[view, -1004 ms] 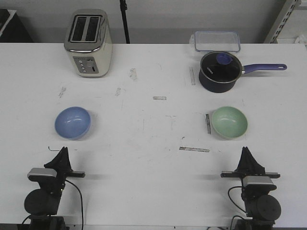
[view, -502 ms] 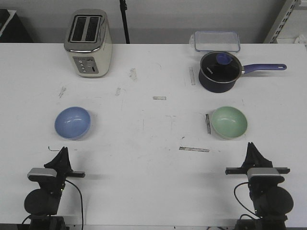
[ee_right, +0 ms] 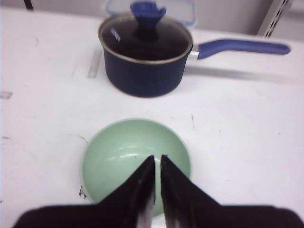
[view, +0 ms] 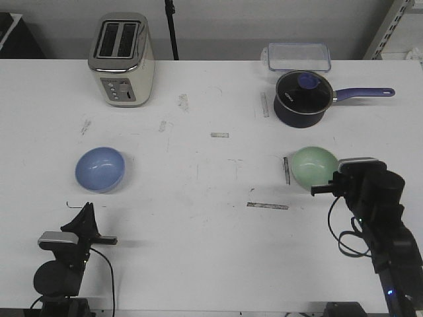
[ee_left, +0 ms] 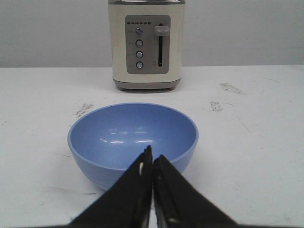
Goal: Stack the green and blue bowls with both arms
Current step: 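Reach the right gripper forward and grasp the rim of the green bowl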
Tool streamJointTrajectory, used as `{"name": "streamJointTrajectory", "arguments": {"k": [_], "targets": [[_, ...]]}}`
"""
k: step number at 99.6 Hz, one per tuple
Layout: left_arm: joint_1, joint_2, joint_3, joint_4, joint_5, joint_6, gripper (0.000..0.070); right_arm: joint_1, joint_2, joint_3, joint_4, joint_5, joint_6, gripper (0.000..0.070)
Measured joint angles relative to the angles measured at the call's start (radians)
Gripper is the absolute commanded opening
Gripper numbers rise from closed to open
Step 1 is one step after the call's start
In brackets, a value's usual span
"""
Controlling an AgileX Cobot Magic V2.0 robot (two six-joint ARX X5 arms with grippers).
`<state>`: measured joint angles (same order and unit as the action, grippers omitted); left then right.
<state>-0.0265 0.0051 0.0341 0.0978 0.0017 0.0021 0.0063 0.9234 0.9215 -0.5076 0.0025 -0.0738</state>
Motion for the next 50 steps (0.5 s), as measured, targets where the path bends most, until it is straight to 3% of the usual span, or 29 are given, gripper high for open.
{"name": "streamJointTrajectory", "arguments": {"k": [42,50], "targets": [[0.0,0.0,0.0,0.0,0.0,0.0,0.0002,-0.087,0.388,0.341,-0.377,-0.032,0.156,0.0019],[0.0,0.0,0.0,0.0,0.0,0.0,0.0002,-0.112,0.447,0.377,-0.404,-0.032,0.166,0.0086]]}}
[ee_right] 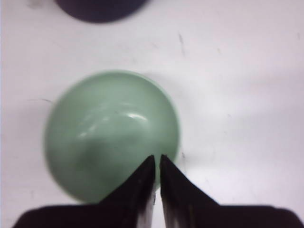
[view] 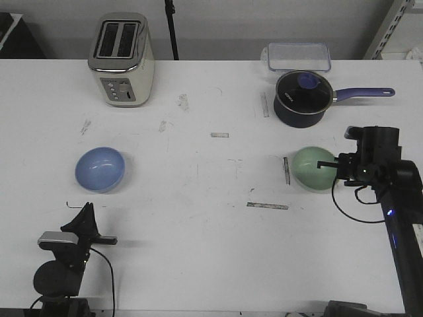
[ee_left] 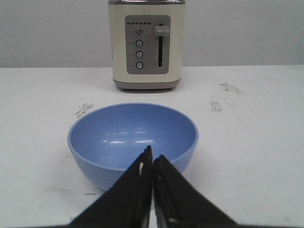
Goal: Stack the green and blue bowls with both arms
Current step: 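Reach the right gripper forward and grasp the rim of the green bowl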
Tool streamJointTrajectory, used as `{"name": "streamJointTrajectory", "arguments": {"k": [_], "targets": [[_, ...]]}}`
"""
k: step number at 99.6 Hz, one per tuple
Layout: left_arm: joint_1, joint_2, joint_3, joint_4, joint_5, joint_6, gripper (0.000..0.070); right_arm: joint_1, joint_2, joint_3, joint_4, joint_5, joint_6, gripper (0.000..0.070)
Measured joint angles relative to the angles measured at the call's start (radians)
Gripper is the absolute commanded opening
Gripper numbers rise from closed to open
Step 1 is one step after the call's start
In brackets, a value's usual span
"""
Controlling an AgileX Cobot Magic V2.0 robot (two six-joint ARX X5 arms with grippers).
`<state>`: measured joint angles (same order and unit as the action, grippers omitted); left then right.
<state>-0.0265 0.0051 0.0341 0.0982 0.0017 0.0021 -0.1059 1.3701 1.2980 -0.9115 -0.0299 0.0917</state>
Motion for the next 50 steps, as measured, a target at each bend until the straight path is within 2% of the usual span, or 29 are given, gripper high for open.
{"name": "streamJointTrajectory", "arguments": {"k": [6,12,27,35,50], "targets": [[0.0,0.0,0.0,0.0,0.0,0.0,0.0003,-0.022,0.036,0.013,0.006,-0.001,0.001,0.0207],[0.0,0.0,0.0,0.0,0.0,0.0,0.0002,-0.04,0.066,0.014,0.011,-0.022,0.002,0.0296],[0.0,0.0,0.0,0.0,0.0,0.0,0.0003,-0.098,0.135,0.014,0.011,-0.138,0.003,0.0429],[0.0,0.0,0.0,0.0,0.0,0.0,0.0002,-0.119,0.164,0.014,0.011,-0.159,0.003,0.0462],[0.0,0.0,0.0,0.0,0.0,0.0,0.0002,-0.129,0.208,0.014,0.029,-0.179,0.003,0.0463]]}}
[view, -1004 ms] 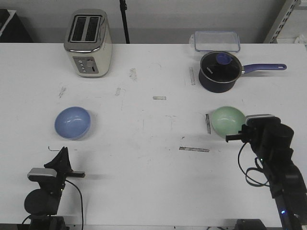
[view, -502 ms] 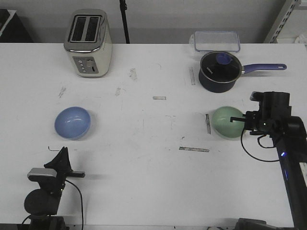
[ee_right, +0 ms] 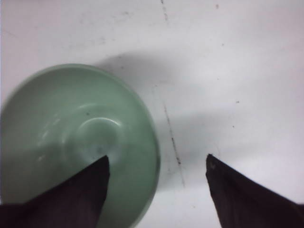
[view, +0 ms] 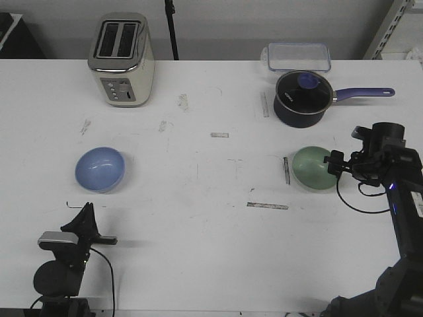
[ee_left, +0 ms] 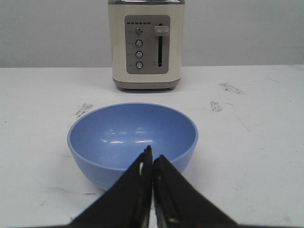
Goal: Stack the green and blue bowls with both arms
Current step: 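Reach the right gripper forward and grasp the rim of the green bowl, then slide the green bowl with the right gripper toward the table centre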
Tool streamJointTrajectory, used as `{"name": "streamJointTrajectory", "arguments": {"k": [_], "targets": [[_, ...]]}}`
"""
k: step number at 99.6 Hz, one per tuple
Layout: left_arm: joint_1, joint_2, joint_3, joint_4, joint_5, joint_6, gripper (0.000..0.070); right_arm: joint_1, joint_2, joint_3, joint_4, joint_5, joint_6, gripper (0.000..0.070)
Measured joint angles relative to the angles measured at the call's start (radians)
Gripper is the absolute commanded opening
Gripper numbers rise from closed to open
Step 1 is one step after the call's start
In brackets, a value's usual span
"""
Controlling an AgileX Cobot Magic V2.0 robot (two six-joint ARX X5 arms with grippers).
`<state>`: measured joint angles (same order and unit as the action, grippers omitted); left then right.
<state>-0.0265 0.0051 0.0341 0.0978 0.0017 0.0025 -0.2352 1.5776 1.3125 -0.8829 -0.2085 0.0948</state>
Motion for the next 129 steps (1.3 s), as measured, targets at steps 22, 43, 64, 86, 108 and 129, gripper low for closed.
{"name": "streamJointTrajectory", "arguments": {"k": [22,43,64,86,108,129], "targets": [[0.0,0.0,0.0,0.0,0.0,0.0,0.0002,0.0,0.107,0.0,0.042,-0.009,0.0,0.0444],[0.0,0.0,0.0,0.0,0.0,0.0,0.0002,0.0,0.149,0.0,0.063,-0.009,0.0,0.0],[0.0,0.0,0.0,0.0,0.0,0.0,0.0002,0.0,0.143,0.0,0.064,-0.025,0.0,0.0],[0.0,0.0,0.0,0.0,0.0,0.0,0.0002,0.014,0.088,0.0,0.061,-0.016,0.003,0.0],[0.0,0.0,0.0,0.0,0.0,0.0,0.0003,0.12,0.006,0.003,0.063,-0.078,0.065,0.0],[0.0,0.0,0.0,0.0,0.0,0.0,0.0002,0.327,0.005,0.004,0.092,-0.076,0.169,0.0]]}}
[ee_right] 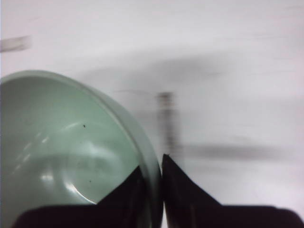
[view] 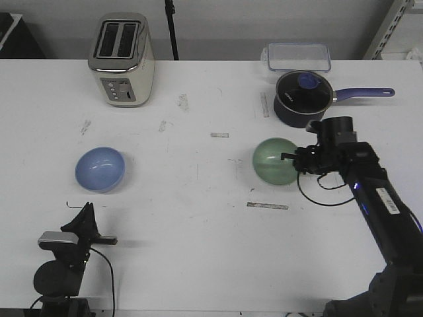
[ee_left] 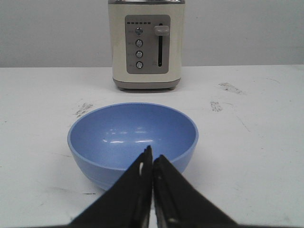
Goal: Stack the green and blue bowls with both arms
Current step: 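Slide the green bowl with the right gripper toward the table centre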
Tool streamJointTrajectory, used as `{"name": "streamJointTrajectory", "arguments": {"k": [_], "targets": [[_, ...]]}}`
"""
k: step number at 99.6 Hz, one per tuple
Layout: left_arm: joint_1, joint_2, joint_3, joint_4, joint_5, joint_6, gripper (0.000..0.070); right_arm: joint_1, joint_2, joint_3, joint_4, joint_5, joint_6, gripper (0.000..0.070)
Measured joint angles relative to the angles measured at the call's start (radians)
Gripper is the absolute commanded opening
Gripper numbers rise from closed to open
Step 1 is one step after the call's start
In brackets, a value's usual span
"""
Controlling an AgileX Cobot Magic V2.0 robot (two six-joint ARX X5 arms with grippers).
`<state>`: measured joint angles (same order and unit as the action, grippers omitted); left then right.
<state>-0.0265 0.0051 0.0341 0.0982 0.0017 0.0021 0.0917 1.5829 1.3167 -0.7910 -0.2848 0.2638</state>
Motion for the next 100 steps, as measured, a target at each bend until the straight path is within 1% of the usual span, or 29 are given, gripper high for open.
{"name": "streamJointTrajectory", "arguments": {"k": [20,29,40,46,53,62,72,100], "targets": [[0.0,0.0,0.0,0.0,0.0,0.0,0.0002,0.21,0.029,0.0,0.085,0.005,0.14,0.0],[0.0,0.0,0.0,0.0,0.0,0.0,0.0002,0.285,0.07,0.0,0.09,0.035,0.188,0.0],[0.0,0.0,0.0,0.0,0.0,0.0,0.0003,0.351,0.109,0.0,0.101,0.084,0.225,0.0],[0.0,0.0,0.0,0.0,0.0,0.0,0.0002,0.369,0.114,0.0,0.121,0.103,0.235,0.0],[0.0,0.0,0.0,0.0,0.0,0.0,0.0002,0.378,0.116,0.0,0.142,0.105,0.243,0.0],[0.0,0.0,0.0,0.0,0.0,0.0,0.0002,0.388,0.122,0.0,0.153,0.107,0.246,0.0],[0.0,0.0,0.0,0.0,0.0,0.0,0.0002,0.393,0.134,0.0,0.153,0.134,0.25,0.0],[0.0,0.0,0.0,0.0,0.0,0.0,0.0002,0.404,0.165,0.0,0.153,0.133,0.257,0.0]]}}
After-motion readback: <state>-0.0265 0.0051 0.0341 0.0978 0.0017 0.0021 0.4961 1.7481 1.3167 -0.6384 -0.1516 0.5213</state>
